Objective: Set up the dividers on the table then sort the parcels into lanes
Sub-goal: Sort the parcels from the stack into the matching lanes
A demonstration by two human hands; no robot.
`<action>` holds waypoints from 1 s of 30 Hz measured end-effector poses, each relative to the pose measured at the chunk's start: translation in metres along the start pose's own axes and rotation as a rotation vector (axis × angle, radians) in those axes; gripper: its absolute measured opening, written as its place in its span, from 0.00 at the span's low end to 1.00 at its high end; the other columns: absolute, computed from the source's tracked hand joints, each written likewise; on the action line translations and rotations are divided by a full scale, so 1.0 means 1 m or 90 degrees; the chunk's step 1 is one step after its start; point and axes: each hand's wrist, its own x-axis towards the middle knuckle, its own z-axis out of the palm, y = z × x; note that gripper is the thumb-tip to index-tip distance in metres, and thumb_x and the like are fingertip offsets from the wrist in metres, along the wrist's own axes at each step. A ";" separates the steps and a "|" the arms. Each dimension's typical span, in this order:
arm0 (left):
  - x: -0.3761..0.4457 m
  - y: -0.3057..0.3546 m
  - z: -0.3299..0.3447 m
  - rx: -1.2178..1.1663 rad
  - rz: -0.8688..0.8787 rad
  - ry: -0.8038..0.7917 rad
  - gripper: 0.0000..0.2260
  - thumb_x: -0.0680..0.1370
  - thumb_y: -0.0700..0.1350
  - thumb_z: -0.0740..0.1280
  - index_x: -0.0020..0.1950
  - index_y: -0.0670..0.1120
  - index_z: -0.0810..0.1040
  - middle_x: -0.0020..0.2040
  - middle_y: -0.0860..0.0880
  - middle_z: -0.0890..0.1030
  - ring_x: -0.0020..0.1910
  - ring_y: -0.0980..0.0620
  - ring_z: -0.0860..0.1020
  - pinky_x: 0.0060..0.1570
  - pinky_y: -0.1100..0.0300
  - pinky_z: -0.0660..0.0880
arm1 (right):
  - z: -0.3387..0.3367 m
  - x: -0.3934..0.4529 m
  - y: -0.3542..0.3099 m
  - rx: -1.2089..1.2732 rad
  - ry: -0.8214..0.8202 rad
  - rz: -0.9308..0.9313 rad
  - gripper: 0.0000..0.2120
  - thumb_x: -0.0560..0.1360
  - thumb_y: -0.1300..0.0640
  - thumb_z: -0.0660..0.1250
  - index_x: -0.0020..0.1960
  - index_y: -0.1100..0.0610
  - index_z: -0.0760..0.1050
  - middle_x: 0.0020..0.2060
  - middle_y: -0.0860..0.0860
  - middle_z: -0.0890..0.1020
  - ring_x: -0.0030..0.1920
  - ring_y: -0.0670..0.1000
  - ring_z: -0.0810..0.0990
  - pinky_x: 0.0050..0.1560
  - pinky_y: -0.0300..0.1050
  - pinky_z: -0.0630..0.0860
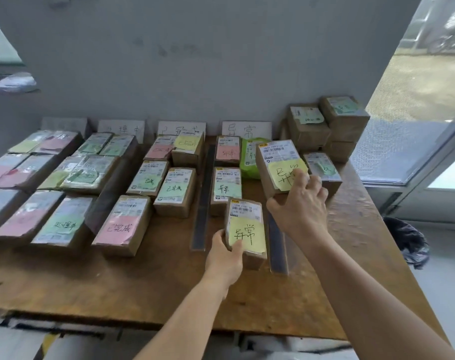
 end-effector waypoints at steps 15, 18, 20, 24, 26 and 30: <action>-0.002 -0.037 0.011 0.759 0.363 0.005 0.29 0.83 0.49 0.57 0.79 0.47 0.45 0.79 0.43 0.41 0.77 0.43 0.40 0.75 0.50 0.43 | 0.024 -0.019 -0.001 -0.014 -0.026 -0.003 0.37 0.71 0.45 0.68 0.73 0.51 0.52 0.70 0.59 0.58 0.67 0.62 0.60 0.66 0.55 0.65; 0.005 -0.037 0.009 0.805 0.369 0.008 0.25 0.83 0.44 0.57 0.78 0.45 0.51 0.79 0.42 0.48 0.78 0.43 0.47 0.74 0.49 0.51 | 0.033 -0.015 -0.003 -0.039 -0.043 0.003 0.35 0.72 0.44 0.67 0.72 0.52 0.53 0.70 0.61 0.58 0.67 0.63 0.60 0.66 0.55 0.64; 0.009 -0.032 0.008 0.814 0.376 0.026 0.25 0.82 0.44 0.58 0.77 0.44 0.54 0.78 0.42 0.53 0.76 0.42 0.53 0.72 0.49 0.58 | 0.039 -0.011 -0.007 -0.065 -0.059 0.018 0.36 0.73 0.44 0.66 0.73 0.54 0.53 0.70 0.63 0.58 0.68 0.64 0.59 0.67 0.55 0.63; 0.016 -0.018 0.008 0.814 0.361 0.048 0.23 0.81 0.49 0.62 0.74 0.45 0.61 0.72 0.44 0.63 0.70 0.44 0.63 0.67 0.51 0.65 | 0.053 0.000 -0.015 -0.106 -0.101 0.040 0.38 0.75 0.43 0.64 0.75 0.58 0.50 0.72 0.67 0.54 0.71 0.66 0.56 0.71 0.55 0.59; 0.020 -0.013 0.006 0.802 0.358 0.054 0.23 0.79 0.52 0.63 0.71 0.45 0.64 0.68 0.45 0.67 0.67 0.46 0.66 0.65 0.52 0.66 | 0.060 0.006 -0.018 -0.114 -0.115 0.044 0.38 0.75 0.43 0.64 0.75 0.59 0.49 0.72 0.67 0.54 0.71 0.67 0.56 0.71 0.55 0.59; 0.028 -0.009 0.002 0.784 0.358 0.034 0.22 0.78 0.53 0.66 0.69 0.47 0.67 0.66 0.47 0.67 0.65 0.47 0.65 0.64 0.52 0.67 | 0.072 0.021 -0.020 -0.112 -0.137 0.066 0.38 0.76 0.45 0.64 0.75 0.59 0.48 0.73 0.68 0.52 0.72 0.67 0.55 0.72 0.56 0.59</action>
